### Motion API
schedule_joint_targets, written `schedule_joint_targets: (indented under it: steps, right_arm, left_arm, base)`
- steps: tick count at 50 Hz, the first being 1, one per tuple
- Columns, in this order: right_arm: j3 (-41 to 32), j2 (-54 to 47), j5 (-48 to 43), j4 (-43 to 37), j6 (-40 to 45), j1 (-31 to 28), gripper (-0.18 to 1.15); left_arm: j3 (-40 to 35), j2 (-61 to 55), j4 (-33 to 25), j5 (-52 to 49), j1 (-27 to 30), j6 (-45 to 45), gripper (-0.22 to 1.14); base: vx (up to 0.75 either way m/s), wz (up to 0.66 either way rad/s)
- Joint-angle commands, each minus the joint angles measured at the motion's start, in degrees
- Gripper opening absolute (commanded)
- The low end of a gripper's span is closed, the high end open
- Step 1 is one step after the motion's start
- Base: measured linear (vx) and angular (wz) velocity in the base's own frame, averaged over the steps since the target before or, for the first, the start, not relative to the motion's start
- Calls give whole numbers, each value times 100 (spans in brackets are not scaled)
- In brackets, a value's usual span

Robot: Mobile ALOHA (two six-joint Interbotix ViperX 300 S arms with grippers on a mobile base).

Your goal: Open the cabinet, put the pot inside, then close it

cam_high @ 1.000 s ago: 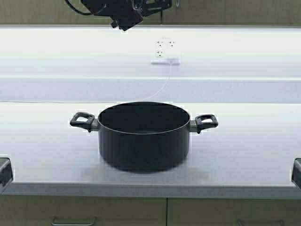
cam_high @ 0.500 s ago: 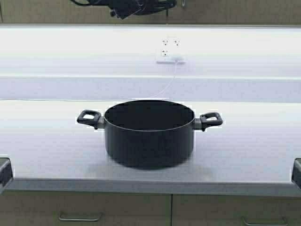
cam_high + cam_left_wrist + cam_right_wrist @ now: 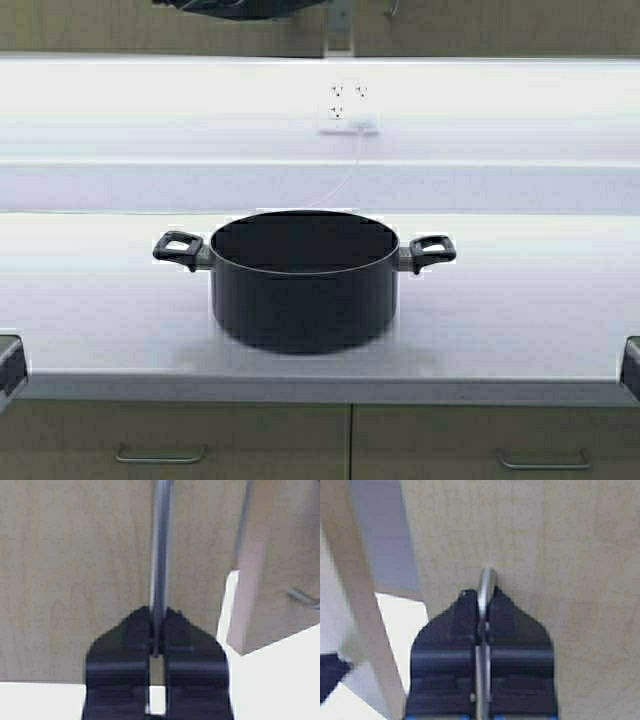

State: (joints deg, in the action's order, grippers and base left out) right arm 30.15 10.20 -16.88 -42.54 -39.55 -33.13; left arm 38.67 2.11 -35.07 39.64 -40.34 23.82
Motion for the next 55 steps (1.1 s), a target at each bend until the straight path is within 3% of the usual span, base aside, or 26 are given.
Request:
schedule_joint_targets:
  steps: [1, 14, 29, 55]
  right_arm:
    - [299, 466, 167, 167, -105, 105, 6]
    - [782, 844, 642, 448, -53, 536, 6]
    - [1046, 1160, 1204, 598, 70, 1020, 6]
    - [1301, 1740, 1819, 958, 255, 1670, 7]
  left_arm:
    - [308, 563, -26, -88, 88, -35, 4]
    - [984, 1248, -44, -158, 281, 26, 4]
    - [1389, 1986, 9, -1072, 932, 44, 4]
    - [1494, 3155, 545, -2540, 2021, 185, 4]
  base:
    - [-6, -5]
    - [-8, -5]
    - [-9, -1]
    - [-7, 0]
